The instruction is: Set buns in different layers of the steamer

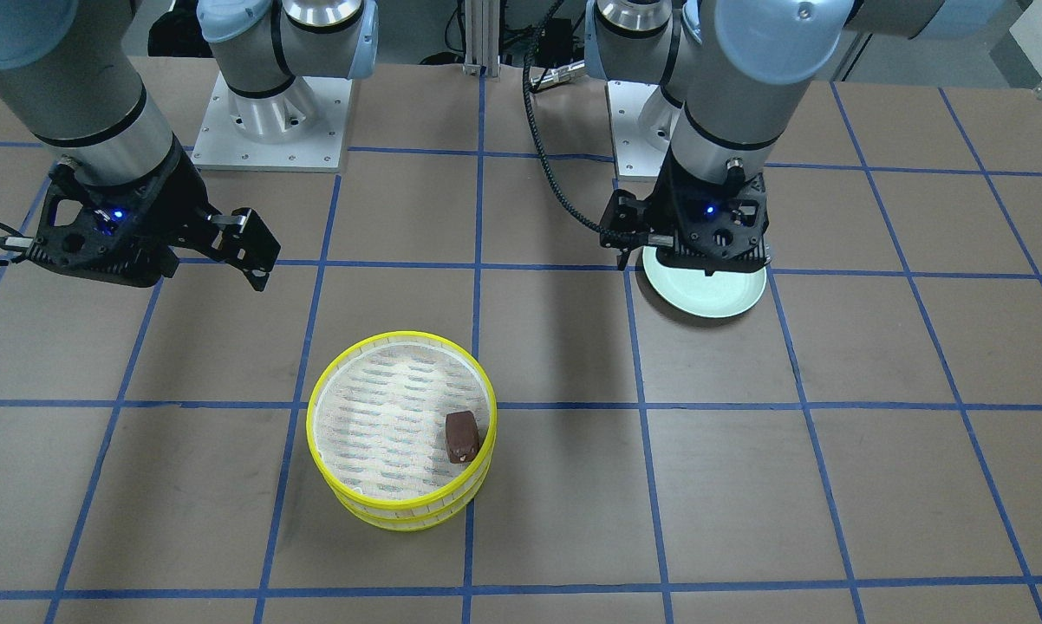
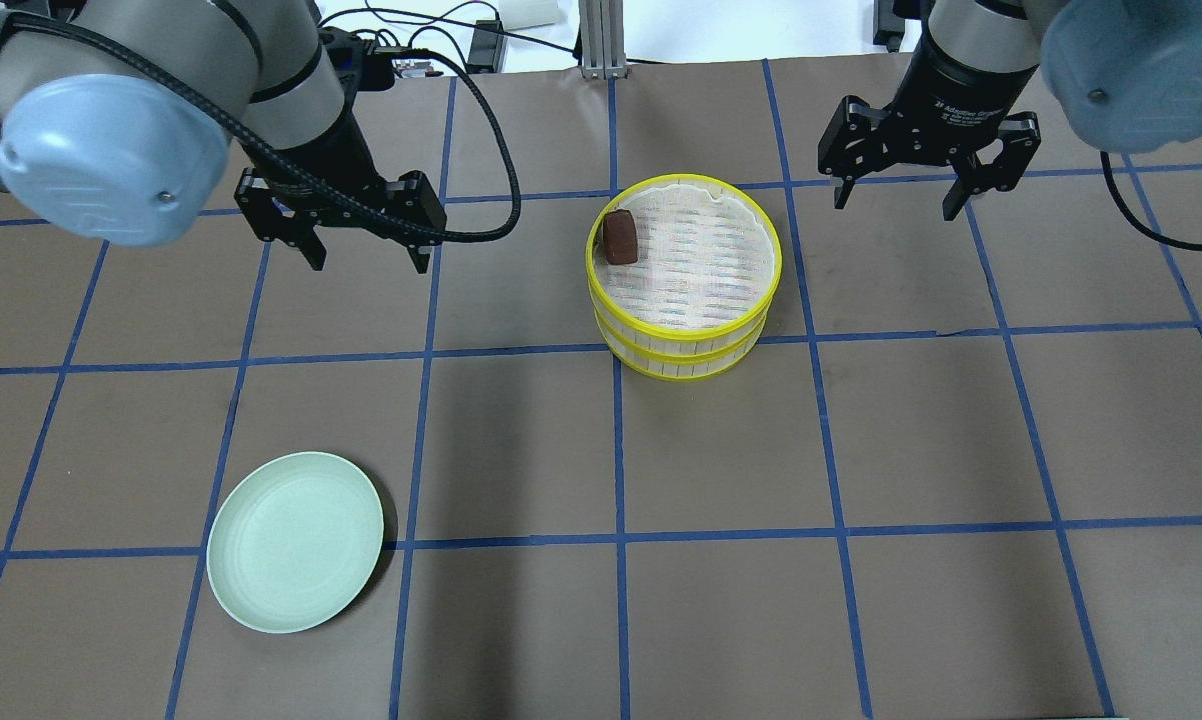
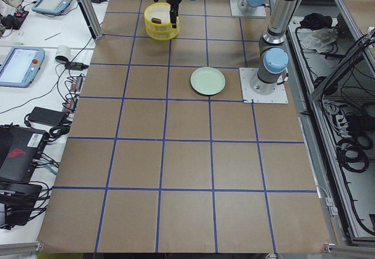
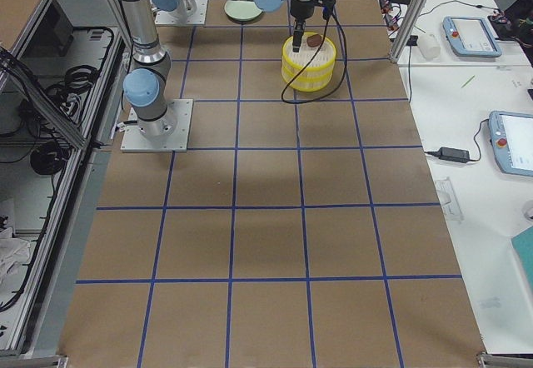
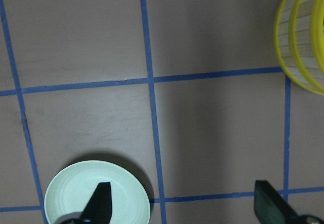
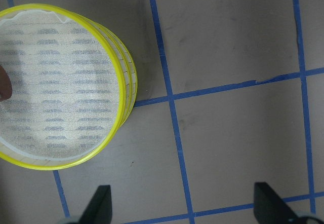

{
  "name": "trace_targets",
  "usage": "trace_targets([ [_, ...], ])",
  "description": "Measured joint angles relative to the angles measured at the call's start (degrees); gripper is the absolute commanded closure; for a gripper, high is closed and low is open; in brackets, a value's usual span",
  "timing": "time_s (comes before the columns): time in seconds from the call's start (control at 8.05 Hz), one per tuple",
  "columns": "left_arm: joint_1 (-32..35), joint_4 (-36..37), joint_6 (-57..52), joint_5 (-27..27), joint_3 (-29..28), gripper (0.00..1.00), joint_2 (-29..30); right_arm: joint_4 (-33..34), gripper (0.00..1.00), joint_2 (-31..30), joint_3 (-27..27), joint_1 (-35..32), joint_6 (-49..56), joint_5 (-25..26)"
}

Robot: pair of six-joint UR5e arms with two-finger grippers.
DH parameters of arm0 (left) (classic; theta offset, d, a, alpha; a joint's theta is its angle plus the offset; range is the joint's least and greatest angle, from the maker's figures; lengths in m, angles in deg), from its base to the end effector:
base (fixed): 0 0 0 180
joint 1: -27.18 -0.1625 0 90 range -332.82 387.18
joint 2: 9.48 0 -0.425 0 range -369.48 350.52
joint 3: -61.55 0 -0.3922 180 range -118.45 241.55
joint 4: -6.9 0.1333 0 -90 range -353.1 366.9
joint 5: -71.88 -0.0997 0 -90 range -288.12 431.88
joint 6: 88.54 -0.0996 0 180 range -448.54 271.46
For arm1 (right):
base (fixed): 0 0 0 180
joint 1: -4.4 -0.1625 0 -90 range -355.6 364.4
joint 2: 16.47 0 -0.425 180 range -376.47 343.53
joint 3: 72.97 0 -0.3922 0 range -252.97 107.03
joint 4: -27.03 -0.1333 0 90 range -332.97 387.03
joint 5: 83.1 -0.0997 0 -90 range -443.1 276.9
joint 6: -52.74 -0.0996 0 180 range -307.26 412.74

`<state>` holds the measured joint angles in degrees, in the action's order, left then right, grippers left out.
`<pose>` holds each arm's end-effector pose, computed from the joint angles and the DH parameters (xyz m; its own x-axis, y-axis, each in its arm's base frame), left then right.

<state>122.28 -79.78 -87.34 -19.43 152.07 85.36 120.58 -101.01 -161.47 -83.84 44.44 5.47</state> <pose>-0.1769 -0.5087 0.4463 -0.9974 0.0688 -0.0236 0.0680 0.9971 0.0351 0.1194 -0.5346 0.4582 -0.9843 0.1748 -0.0237 0.1746 0.9846 0.0107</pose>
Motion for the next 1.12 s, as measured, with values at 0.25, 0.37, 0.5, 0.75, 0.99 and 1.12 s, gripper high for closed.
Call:
trace_targets([
  [0.25, -2.05, -4.00, -2.14, -0.84, 0.72, 0.00, -3.84, -0.04, 0.00, -0.05, 0.00, -0.23, -0.15, 0.06],
  [0.37, -2.58, -4.74, -2.48, -0.85, 1.58, 0.00, -5.27, -0.07, 0.00, -0.07, 0.00, -0.29, -0.22, 0.04],
  [0.5, -3.19, -4.94, -2.76, -0.79, 2.99, 0.00, -6.55, -0.07, 0.00, -0.08, 0.00, -0.32, -0.19, 0.03],
  [0.75, -5.10, -5.05, -3.50, -0.62, 6.10, 0.00, -8.60, -0.15, 0.00, -0.04, 0.00, -0.35, -0.04, 0.03],
  [0.99, -5.97, -5.07, -3.71, -0.56, 7.82, 0.00, -9.53, -0.21, 0.00, -0.01, 0.00, -0.35, 0.03, 0.03],
  [1.12, -6.13, -5.07, -3.72, -0.63, 8.10, 0.00, -9.68, -0.21, 0.00, -0.01, 0.00, -0.35, 0.08, 0.03],
])
